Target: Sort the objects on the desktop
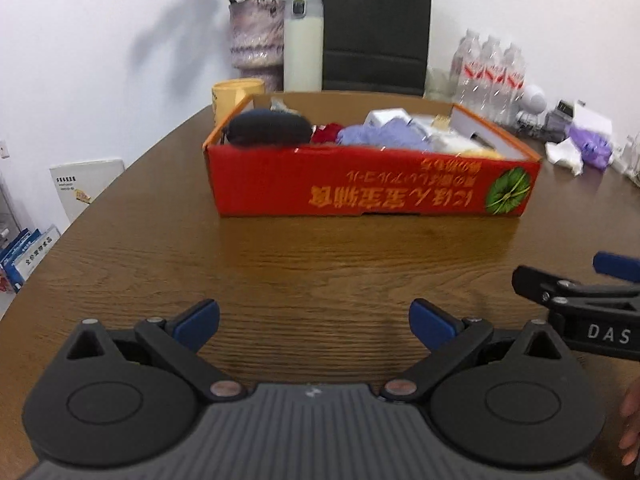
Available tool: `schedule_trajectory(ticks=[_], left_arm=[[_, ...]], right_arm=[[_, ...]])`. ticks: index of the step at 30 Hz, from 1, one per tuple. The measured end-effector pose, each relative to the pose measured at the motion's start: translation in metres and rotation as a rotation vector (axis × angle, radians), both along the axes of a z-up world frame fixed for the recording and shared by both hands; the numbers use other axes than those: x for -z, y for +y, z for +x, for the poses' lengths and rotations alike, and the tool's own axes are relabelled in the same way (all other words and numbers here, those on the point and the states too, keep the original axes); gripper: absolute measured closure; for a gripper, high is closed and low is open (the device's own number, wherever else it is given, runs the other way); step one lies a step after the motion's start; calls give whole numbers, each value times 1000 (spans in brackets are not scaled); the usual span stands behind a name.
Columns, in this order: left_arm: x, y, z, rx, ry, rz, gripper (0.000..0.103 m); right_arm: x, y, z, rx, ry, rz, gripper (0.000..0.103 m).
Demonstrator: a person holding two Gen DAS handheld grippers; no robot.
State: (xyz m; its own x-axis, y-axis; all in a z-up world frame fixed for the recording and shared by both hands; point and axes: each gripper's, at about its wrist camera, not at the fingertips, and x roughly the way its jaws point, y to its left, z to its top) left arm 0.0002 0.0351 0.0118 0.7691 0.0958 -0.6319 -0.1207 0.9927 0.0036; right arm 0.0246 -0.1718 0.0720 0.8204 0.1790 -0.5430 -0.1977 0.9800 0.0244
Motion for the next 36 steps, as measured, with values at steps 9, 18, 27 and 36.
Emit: schedule_trajectory(ticks=[9, 18, 27, 36], left_arm=[[19, 14, 17, -28, 25, 6, 0], [20, 18, 31, -25, 18, -1, 0], [20, 18, 32, -25, 17, -2, 0], [20, 18, 32, -25, 18, -1, 0]], right_arm=[[17, 30, 29, -18, 84, -71, 0], [20, 28, 40, -22, 122, -33, 0], [20, 27, 43, -26, 122, -30, 0], [20, 27, 44, -26, 122, -29, 0]])
